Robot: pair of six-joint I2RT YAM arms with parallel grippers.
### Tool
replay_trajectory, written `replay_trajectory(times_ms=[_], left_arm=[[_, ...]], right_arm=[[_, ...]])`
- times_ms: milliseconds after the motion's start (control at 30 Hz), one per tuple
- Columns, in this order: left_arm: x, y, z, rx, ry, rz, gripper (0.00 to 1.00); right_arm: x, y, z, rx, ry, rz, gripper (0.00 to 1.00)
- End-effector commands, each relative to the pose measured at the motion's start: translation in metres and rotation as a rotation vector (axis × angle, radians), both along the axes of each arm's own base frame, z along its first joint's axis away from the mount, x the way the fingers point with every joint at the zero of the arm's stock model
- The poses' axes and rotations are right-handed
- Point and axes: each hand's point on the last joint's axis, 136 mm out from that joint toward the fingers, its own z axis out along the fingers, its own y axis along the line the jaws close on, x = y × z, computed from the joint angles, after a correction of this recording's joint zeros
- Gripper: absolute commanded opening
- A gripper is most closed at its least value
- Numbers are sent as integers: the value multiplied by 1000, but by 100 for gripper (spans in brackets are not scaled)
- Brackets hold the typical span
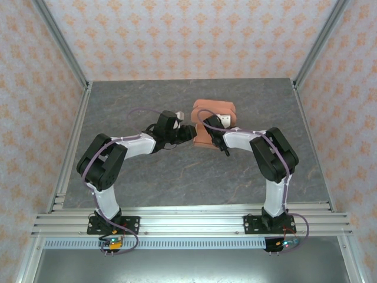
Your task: Fold the paper box
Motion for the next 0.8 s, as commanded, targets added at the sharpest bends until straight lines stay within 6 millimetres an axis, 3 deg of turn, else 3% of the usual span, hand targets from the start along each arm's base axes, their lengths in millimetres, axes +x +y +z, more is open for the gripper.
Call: replay_trajectory(times_ms=[0, 200, 333, 467, 600, 767], left_arm=[[2, -4, 24, -38, -59, 12, 38], [1, -2, 17, -19, -54, 15, 41], [4, -1, 15, 32, -71, -9, 52], [10, -5, 16, 47, -91, -35, 64], [11, -5, 7, 58, -80, -36, 68], [8, 1, -9, 69, -48, -18, 70]], right_arm=[[-12, -22, -8, -119, 22, -35, 18], [-14, -7, -3, -29, 28, 0, 26], [-15, 7, 7, 43, 38, 66, 34], [-16, 23, 33, 167, -11, 118, 41], [-16, 26, 45, 204, 1, 143, 44], [-16, 18, 37, 200, 33, 106, 48]])
